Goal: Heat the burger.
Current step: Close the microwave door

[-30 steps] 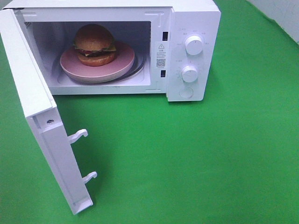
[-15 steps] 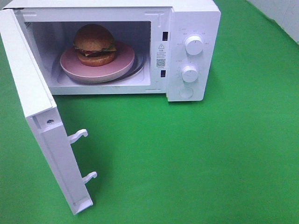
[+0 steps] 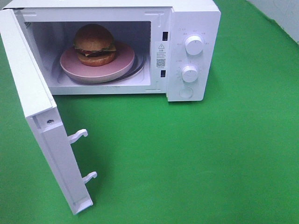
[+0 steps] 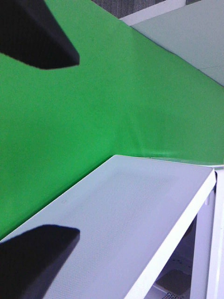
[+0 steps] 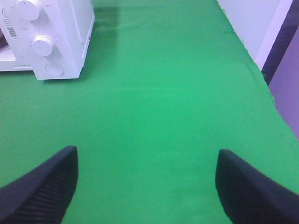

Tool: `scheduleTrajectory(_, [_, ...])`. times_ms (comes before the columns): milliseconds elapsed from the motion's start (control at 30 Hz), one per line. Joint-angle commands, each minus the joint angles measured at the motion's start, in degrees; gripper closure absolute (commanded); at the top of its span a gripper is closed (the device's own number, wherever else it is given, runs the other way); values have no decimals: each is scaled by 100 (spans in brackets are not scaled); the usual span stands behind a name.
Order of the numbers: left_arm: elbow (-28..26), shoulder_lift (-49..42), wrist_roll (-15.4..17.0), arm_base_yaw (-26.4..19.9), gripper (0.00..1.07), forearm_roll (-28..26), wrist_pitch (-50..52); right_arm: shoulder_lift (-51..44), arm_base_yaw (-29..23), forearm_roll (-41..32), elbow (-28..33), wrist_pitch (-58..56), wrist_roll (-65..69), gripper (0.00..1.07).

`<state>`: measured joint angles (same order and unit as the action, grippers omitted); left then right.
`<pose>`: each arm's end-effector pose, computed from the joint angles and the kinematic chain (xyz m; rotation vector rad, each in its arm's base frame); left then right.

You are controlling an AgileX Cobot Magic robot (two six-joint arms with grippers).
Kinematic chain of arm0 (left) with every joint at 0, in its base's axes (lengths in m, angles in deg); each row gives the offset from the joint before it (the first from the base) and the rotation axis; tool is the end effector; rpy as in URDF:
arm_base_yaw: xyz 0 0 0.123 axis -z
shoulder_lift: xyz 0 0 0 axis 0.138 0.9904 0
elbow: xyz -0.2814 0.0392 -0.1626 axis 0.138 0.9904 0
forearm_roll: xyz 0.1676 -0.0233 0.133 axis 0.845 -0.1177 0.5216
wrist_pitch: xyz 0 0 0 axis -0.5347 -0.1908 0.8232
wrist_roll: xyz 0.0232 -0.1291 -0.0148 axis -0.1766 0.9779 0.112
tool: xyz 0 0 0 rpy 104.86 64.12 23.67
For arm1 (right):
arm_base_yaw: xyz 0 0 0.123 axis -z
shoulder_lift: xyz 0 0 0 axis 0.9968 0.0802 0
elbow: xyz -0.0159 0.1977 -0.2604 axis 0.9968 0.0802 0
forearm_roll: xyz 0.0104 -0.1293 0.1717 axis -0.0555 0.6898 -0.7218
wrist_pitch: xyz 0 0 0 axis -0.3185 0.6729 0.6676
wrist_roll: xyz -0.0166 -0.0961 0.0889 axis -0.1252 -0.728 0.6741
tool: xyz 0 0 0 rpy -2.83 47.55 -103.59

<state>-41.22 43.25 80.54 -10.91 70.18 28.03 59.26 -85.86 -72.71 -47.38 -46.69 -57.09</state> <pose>-0.0208 -0.0092 0.2797 -0.0502 1.9291 -0.0526 -0.0418 -0.0042 0.2494 0.0788 1.9756 0.0203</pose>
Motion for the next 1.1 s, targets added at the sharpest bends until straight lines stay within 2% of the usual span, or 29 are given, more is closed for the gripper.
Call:
scheduleTrajectory(33, [-40,218,52,23,42,23,367,-155,40,23,11,6,-46,31])
scheduleTrajectory(100, [-40,613,52,23,76,46,716,-155,40,23,11,6,-46,31])
scheduleTrajectory(133, [-40,613,52,23,76,46,716,-155,40,23,11,6,-46,31])
scheduleTrajectory(167, [-34,716,80,23,86,46,802,-155,40,23,11,6,-46,31])
scheduleTrajectory(200, [-34,716,80,23,86,46,802,-155,40,23,11,6,-46,31])
scheduleTrajectory(233, [11,945,86,23,105,40,997,-155,40,23,11,6,-46,31])
scheduleTrajectory(500, [418,1530,-6,23,107,40,2045,-155,40,23,11,6,-46,31])
scheduleTrajectory(567, [877,1673,-229,23,107,40,3306,-155,40,23,11,6,-46,31])
scheduleTrajectory(667, [1026,1702,-269,23,107,40,3598,-155,40,23,11,6,-46,31])
scheduleTrajectory(700, [1329,1759,-327,23,107,40,4314,-155,40,23,11,6,-46,31])
scheduleTrajectory(733, [1329,1759,-327,23,107,40,4314,-155,40,23,11,6,-46,31])
scheduleTrajectory(800, [1833,1977,-298,23,107,23,5414,-155,40,23,11,6,-46,31])
scheduleTrajectory(833, [1833,1977,-298,23,107,23,5414,-155,40,23,11,6,-46,31])
scheduleTrajectory(867, [2023,2120,-258,23,107,-6,5850,-155,40,23,11,6,-46,31])
scheduleTrajectory(1100, [2263,2882,-155,23,107,0,6704,-155,40,23,11,6,-46,31])
